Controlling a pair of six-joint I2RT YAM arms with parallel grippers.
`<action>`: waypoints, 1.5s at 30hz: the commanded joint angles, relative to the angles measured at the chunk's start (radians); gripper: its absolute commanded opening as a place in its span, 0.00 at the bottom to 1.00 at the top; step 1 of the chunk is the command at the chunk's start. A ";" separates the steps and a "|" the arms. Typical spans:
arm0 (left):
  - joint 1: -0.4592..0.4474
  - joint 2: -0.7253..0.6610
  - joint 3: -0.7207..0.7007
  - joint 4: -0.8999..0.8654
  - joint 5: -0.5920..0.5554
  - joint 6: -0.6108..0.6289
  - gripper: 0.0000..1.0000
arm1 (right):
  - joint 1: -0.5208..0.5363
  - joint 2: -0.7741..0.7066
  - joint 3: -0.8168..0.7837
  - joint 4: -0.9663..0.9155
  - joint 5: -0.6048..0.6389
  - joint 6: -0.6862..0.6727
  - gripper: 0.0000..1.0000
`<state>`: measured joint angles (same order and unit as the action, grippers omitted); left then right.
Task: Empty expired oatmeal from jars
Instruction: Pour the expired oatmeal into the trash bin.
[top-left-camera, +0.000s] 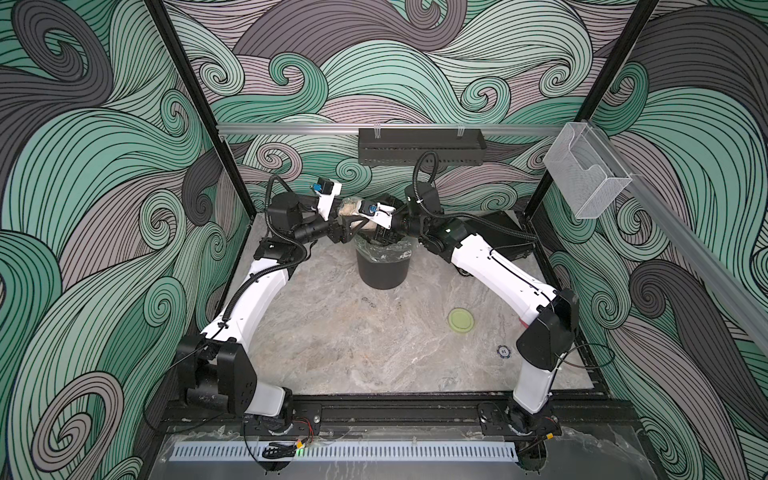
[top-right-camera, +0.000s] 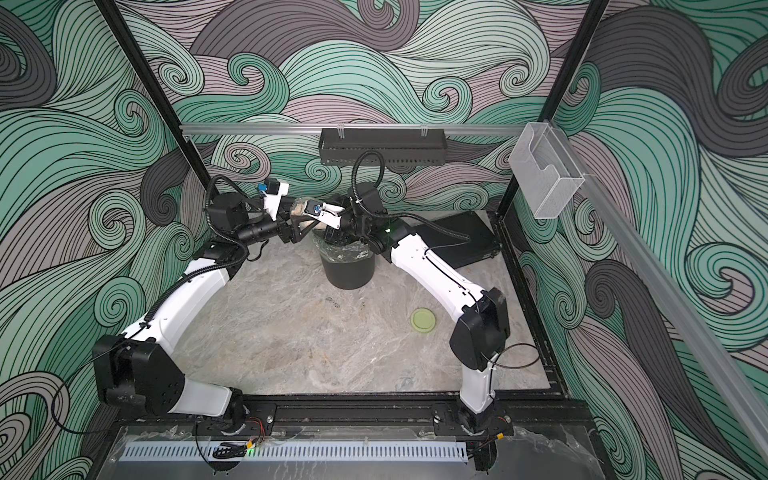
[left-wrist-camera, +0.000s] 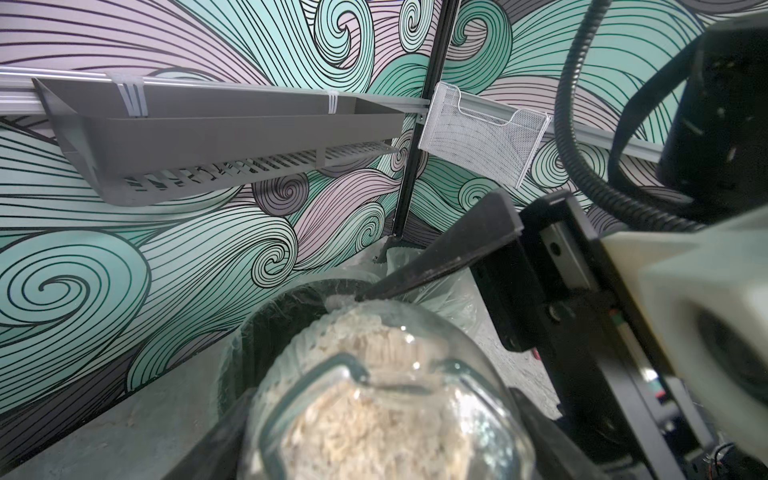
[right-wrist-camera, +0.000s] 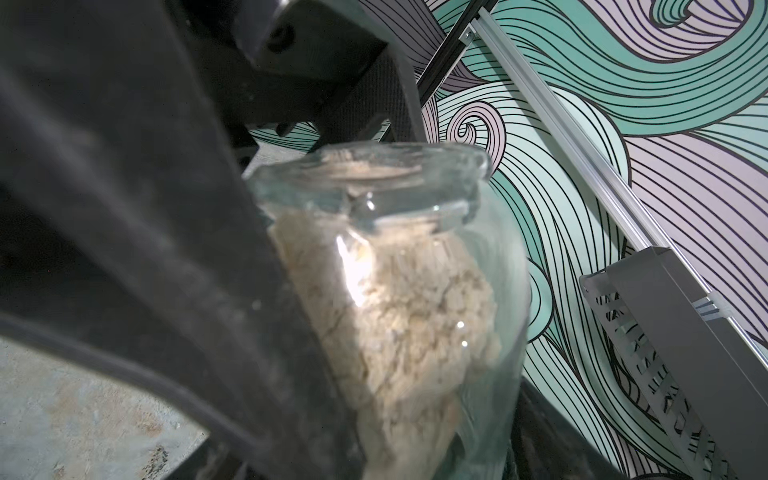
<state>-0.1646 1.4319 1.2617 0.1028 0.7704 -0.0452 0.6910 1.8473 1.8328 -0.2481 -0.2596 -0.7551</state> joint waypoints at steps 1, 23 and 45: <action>-0.010 -0.016 0.070 0.095 0.047 -0.025 0.02 | -0.004 0.015 0.024 0.041 0.010 0.039 0.47; -0.010 -0.002 0.059 0.124 -0.014 -0.008 0.77 | -0.057 0.000 -0.068 0.198 0.069 0.223 0.25; -0.027 0.018 0.049 0.170 0.002 -0.028 0.94 | -0.071 0.003 -0.056 0.192 0.114 0.239 0.24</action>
<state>-0.1799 1.4586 1.2625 0.2413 0.7460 -0.0719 0.6277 1.8507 1.7420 -0.1020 -0.1894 -0.5201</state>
